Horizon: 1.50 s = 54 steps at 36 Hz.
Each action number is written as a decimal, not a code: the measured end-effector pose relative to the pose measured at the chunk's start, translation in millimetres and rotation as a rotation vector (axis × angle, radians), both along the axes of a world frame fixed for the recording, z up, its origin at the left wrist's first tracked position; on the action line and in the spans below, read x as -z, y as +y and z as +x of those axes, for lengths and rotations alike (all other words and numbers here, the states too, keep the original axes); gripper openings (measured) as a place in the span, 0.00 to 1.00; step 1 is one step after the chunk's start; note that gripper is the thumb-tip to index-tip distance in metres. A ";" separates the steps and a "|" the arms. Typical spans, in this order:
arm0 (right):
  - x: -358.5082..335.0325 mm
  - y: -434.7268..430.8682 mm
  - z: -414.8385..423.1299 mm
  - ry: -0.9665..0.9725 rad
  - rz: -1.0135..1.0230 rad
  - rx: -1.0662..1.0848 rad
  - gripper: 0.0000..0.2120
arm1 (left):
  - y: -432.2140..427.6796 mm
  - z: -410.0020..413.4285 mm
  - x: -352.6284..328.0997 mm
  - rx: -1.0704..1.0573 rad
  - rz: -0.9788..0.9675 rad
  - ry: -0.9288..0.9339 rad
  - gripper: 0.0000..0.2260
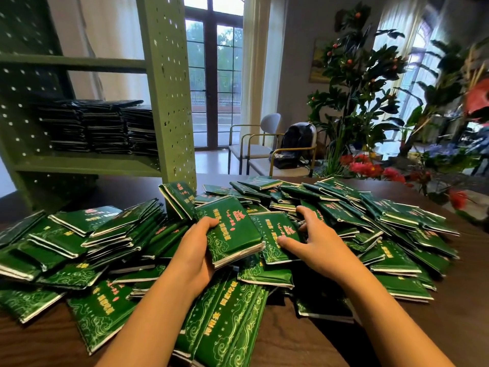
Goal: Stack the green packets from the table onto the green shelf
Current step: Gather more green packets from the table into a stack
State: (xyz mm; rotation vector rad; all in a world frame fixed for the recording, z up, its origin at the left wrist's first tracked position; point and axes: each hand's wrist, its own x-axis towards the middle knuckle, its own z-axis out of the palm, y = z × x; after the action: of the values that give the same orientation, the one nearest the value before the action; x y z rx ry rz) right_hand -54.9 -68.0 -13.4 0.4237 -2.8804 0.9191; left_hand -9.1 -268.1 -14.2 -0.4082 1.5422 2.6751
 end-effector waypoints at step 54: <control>15.6 -57.6 36.4 0.215 -0.591 -0.277 0.20 | 22.9 1.5 9.1 -0.158 -0.241 0.274 0.20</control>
State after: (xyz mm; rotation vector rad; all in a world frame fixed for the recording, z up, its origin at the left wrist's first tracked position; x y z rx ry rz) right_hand -18.4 -125.7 -29.1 0.8011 -2.2437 1.5821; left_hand -7.6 -245.1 -23.3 -0.1798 1.9994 2.7645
